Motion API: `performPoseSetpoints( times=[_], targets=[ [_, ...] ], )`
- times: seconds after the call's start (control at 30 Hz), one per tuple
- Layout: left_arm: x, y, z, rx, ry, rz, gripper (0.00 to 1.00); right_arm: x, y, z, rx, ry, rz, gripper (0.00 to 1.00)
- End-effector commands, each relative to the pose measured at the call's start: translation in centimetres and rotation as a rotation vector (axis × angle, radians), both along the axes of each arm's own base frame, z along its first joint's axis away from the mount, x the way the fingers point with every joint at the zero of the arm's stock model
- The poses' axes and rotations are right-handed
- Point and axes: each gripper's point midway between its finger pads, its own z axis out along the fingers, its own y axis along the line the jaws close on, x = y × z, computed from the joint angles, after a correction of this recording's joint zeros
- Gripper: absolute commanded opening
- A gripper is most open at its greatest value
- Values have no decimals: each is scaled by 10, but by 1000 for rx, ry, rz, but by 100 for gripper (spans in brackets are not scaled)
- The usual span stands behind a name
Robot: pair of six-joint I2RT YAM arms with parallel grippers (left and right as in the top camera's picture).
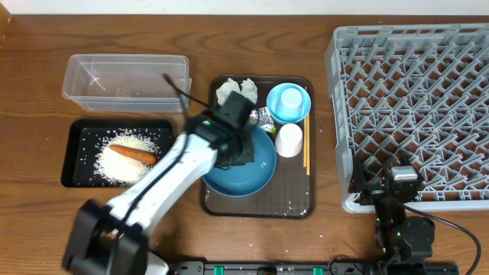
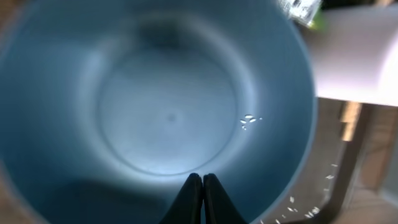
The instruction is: Sort waste into correct bins and load items into the dishwasher rack
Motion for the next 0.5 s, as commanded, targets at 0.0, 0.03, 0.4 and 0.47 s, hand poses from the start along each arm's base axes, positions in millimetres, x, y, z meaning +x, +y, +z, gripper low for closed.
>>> performPoseSetpoints(
  times=[0.0, 0.03, 0.4, 0.47],
  targets=[
    [-1, 1, -21, 54, 30, 12, 6, 0, -5, -1, -11, 1, -21, 99],
    [-3, 1, -26, 59, 46, 28, 6, 0, -5, -1, -11, 1, -21, 99],
    [-36, -25, -52, 90, 159, 13, 6, 0, -5, -1, -11, 1, -21, 99],
    [-44, -31, -52, 97, 168, 8, 6, 0, -5, -1, -11, 1, -21, 99]
  ],
)
